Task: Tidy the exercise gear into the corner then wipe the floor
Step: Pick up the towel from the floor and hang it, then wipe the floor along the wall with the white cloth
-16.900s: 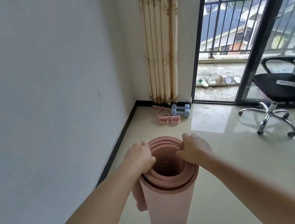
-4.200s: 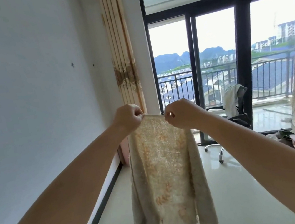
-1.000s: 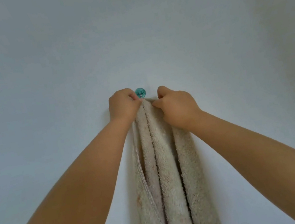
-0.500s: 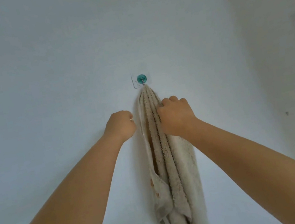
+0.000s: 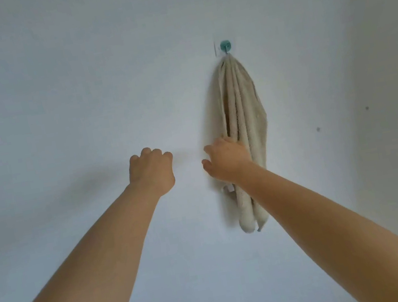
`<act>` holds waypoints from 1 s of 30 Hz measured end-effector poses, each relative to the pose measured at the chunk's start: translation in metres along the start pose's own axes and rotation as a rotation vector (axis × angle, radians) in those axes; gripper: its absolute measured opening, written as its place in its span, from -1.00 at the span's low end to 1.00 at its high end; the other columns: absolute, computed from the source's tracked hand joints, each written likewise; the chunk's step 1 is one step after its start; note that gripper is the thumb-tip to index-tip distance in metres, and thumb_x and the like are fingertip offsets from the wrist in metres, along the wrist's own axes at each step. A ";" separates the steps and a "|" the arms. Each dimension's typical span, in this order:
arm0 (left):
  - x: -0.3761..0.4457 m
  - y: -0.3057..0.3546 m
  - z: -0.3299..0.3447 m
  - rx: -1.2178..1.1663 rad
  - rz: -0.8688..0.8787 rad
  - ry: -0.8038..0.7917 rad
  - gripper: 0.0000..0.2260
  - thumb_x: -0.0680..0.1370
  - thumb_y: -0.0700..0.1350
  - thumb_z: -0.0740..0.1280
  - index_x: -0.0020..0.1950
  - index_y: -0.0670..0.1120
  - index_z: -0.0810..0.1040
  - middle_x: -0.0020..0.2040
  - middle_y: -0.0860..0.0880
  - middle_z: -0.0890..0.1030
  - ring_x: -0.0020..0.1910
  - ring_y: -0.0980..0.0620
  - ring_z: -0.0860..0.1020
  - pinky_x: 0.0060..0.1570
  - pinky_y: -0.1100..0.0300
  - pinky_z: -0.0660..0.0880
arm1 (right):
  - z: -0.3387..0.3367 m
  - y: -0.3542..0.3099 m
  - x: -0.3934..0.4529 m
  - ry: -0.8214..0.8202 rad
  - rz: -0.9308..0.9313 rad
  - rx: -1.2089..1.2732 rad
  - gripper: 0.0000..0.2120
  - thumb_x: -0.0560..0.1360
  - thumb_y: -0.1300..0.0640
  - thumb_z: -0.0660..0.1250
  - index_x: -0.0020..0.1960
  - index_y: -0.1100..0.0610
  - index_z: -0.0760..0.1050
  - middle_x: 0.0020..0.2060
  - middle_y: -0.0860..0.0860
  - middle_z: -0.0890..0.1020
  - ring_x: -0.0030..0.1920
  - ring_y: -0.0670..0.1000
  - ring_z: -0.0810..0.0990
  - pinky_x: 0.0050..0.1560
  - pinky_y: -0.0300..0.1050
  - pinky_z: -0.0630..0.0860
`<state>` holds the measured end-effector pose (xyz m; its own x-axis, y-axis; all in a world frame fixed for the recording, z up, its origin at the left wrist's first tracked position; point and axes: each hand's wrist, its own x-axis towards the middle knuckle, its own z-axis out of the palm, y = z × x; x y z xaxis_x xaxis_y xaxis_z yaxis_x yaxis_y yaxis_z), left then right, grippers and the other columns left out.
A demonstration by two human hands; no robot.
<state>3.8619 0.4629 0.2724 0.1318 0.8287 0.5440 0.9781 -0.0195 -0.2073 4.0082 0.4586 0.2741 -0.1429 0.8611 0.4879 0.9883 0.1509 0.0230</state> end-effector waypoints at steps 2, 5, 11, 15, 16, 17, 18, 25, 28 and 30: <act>-0.041 -0.026 0.008 0.020 -0.060 -0.084 -0.74 0.60 -0.20 0.10 0.27 -0.14 0.42 0.21 -0.10 0.48 0.26 -0.11 0.38 0.14 0.08 0.35 | 0.011 -0.030 -0.022 -0.035 -0.072 0.018 -0.62 0.60 0.01 0.04 0.34 0.15 0.35 0.26 0.11 0.43 0.31 0.13 0.35 0.25 0.01 0.31; -0.100 -0.056 0.021 0.010 -0.152 -0.195 -0.68 0.61 -0.16 0.10 0.36 -0.12 0.37 0.27 -0.12 0.45 0.31 -0.14 0.35 0.20 0.05 0.34 | 0.032 -0.069 -0.055 -0.061 -0.179 0.075 -0.60 0.60 0.01 0.06 0.37 0.13 0.33 0.28 0.10 0.43 0.30 0.14 0.37 0.22 0.00 0.34; -0.257 -0.120 0.048 0.041 -0.321 -0.494 -0.62 0.63 -0.08 0.10 0.44 -0.11 0.31 0.35 -0.13 0.41 0.36 -0.15 0.33 0.25 0.04 0.33 | 0.089 -0.175 -0.156 -0.330 -0.431 0.209 -0.59 0.59 0.01 0.09 0.40 0.12 0.30 0.34 0.11 0.39 0.34 0.15 0.34 0.26 0.02 0.32; -0.354 -0.163 0.056 0.030 -0.450 -0.611 -0.64 0.62 -0.10 0.10 0.42 -0.11 0.33 0.33 -0.12 0.43 0.32 -0.13 0.37 0.22 0.06 0.35 | 0.110 -0.243 -0.215 -0.456 -0.553 0.261 -0.59 0.60 0.01 0.09 0.40 0.12 0.30 0.33 0.11 0.40 0.34 0.15 0.36 0.27 0.02 0.34; -0.377 -0.174 0.057 0.024 -0.492 -0.629 -0.65 0.62 -0.11 0.10 0.40 -0.12 0.35 0.32 -0.12 0.44 0.31 -0.12 0.37 0.21 0.07 0.36 | 0.114 -0.260 -0.229 -0.477 -0.582 0.270 -0.59 0.60 0.01 0.09 0.40 0.13 0.31 0.32 0.11 0.41 0.33 0.15 0.37 0.26 0.02 0.35; -0.401 -0.186 0.057 0.019 -0.535 -0.652 -0.66 0.62 -0.12 0.10 0.39 -0.12 0.36 0.31 -0.12 0.45 0.30 -0.12 0.38 0.21 0.07 0.36 | 0.118 -0.280 -0.244 -0.497 -0.612 0.280 -0.60 0.60 0.02 0.09 0.39 0.14 0.32 0.32 0.11 0.42 0.33 0.15 0.38 0.26 0.01 0.36; -0.426 -0.198 0.056 0.015 -0.578 -0.680 -0.66 0.62 -0.11 0.10 0.38 -0.12 0.36 0.31 -0.12 0.44 0.31 -0.12 0.37 0.22 0.06 0.36 | 0.120 -0.301 -0.260 -0.524 -0.645 0.290 -0.60 0.60 0.02 0.09 0.39 0.14 0.32 0.32 0.12 0.42 0.32 0.15 0.38 0.26 0.01 0.36; -0.597 -0.311 0.032 0.047 -0.859 -0.846 -0.62 0.62 -0.07 0.09 0.44 -0.07 0.31 0.40 -0.12 0.37 0.39 -0.12 0.31 0.34 0.01 0.29 | 0.110 -0.479 -0.361 -0.700 -0.910 0.338 -0.55 0.58 0.06 0.12 0.46 0.09 0.21 0.42 0.09 0.32 0.41 0.14 0.30 0.36 0.05 0.29; -0.667 -0.374 0.010 0.067 -0.968 -0.878 -0.64 0.62 -0.13 0.09 0.42 -0.08 0.32 0.38 -0.12 0.39 0.38 -0.12 0.32 0.33 0.01 0.30 | 0.092 -0.564 -0.396 -0.715 -0.991 0.354 -0.53 0.59 0.04 0.11 0.48 0.06 0.17 0.45 0.07 0.28 0.43 0.12 0.28 0.38 0.05 0.28; -0.710 -0.415 -0.006 0.071 -1.039 -0.903 -0.64 0.61 -0.15 0.09 0.42 -0.08 0.31 0.37 -0.13 0.39 0.38 -0.12 0.32 0.32 0.02 0.30 | 0.081 -0.619 -0.419 -0.737 -1.033 0.376 -0.54 0.60 0.04 0.10 0.48 0.06 0.18 0.43 0.07 0.31 0.41 0.11 0.30 0.37 0.04 0.30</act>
<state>3.3631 -0.1208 -0.0227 -0.8235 0.5172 -0.2330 0.5477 0.8319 -0.0895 3.4520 0.0443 -0.0154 -0.9296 0.3121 -0.1962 0.3501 0.9141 -0.2046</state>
